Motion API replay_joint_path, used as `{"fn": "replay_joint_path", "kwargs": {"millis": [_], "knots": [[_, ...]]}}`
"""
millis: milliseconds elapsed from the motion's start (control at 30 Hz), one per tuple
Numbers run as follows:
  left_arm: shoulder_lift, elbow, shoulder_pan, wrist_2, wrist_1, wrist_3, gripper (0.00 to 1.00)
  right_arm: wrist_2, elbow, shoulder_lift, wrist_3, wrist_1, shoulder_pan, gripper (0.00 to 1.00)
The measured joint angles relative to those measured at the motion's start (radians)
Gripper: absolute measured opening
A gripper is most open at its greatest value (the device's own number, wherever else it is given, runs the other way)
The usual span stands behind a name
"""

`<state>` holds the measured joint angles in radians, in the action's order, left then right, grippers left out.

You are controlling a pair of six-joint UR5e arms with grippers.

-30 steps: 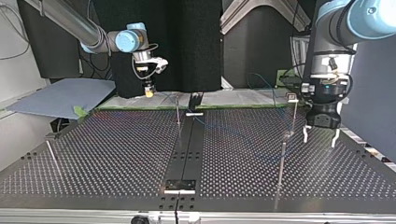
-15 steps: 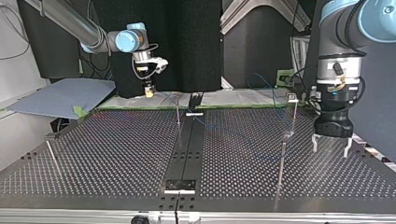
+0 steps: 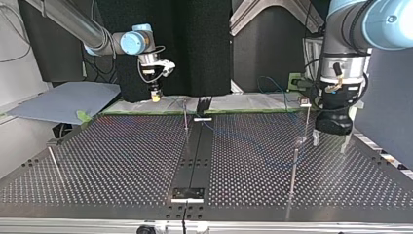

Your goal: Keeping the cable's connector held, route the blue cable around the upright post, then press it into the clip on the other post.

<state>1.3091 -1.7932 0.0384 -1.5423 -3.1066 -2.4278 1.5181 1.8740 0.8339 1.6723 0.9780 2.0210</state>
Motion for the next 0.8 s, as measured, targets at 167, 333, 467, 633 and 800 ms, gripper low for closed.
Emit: {"fn": "replay_joint_path", "kwargs": {"millis": [167,333,467,633,800], "knots": [[0.010,0.000,-0.011,0.000,-0.049,0.049,1.00,-0.001,0.000,0.000,0.000,0.001,0.000,0.00],[0.013,0.000,-0.015,0.000,-0.094,0.094,1.00,-0.001,-0.002,0.000,0.001,0.002,0.000,0.00],[0.014,0.000,-0.016,0.000,-0.126,0.126,1.00,-0.002,-0.003,0.000,0.001,0.003,0.000,0.00],[0.016,0.000,-0.016,0.001,-0.172,0.173,1.00,-0.004,-0.003,0.000,0.002,0.006,0.000,0.00],[0.030,0.006,-0.013,0.013,-0.215,0.215,1.00,-0.005,-0.003,0.000,0.000,0.006,0.000,0.00]]}}
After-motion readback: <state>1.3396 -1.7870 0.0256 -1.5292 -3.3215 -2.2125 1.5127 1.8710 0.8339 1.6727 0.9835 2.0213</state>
